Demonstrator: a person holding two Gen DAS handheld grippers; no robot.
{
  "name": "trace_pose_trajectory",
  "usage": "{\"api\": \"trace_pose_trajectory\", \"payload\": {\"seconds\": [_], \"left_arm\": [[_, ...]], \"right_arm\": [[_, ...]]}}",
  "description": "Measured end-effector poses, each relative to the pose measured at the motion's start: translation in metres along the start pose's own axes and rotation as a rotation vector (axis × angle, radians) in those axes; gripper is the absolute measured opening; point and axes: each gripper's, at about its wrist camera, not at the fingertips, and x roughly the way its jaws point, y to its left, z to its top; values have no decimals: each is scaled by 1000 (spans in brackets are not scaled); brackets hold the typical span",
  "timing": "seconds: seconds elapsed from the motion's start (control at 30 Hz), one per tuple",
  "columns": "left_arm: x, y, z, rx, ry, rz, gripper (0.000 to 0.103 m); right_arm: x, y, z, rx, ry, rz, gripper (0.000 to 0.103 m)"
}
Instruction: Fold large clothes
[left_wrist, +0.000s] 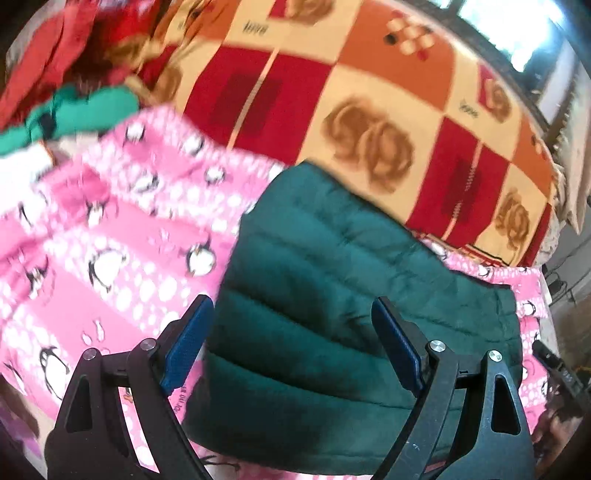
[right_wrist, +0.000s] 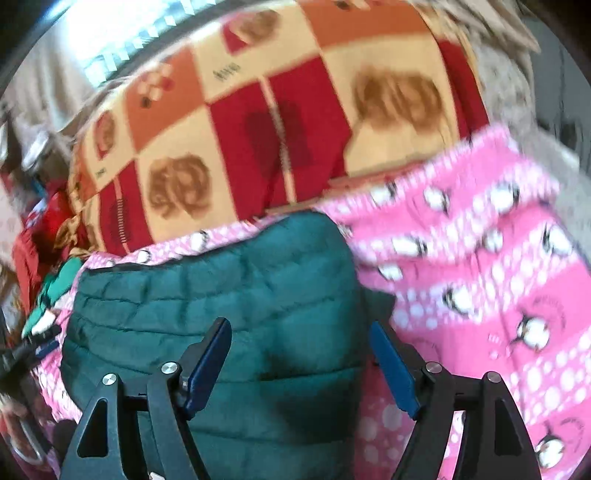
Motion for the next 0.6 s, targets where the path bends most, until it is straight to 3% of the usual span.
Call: {"api": "trace_pose_trajectory", "payload": {"seconds": [0.07, 0.23, 0.3, 0.37, 0.53, 0.6], "left_arm": [[-3, -17, -3, 42, -25, -6, 87], [37, -53, -11, 129, 25, 45, 87], [57, -62, -15, 167, 40, 116, 88], [75, -69, -21, 226, 38, 172, 96], [87, -65, -26, 227, -11, 192, 102], [89, -66, -25, 228, -10, 200, 102]], "right_arm": [[-6, 11, -8, -53, -22, 28, 89], [47, 55, -14, -166, 11, 29, 89], [74, 60, -19, -188, 49, -25, 89], [94, 60, -24, -181, 68, -38, 90], [124, 61, -20, -198, 84, -75, 103], [128, 61, -18, -196, 97, -78, 103]]}}
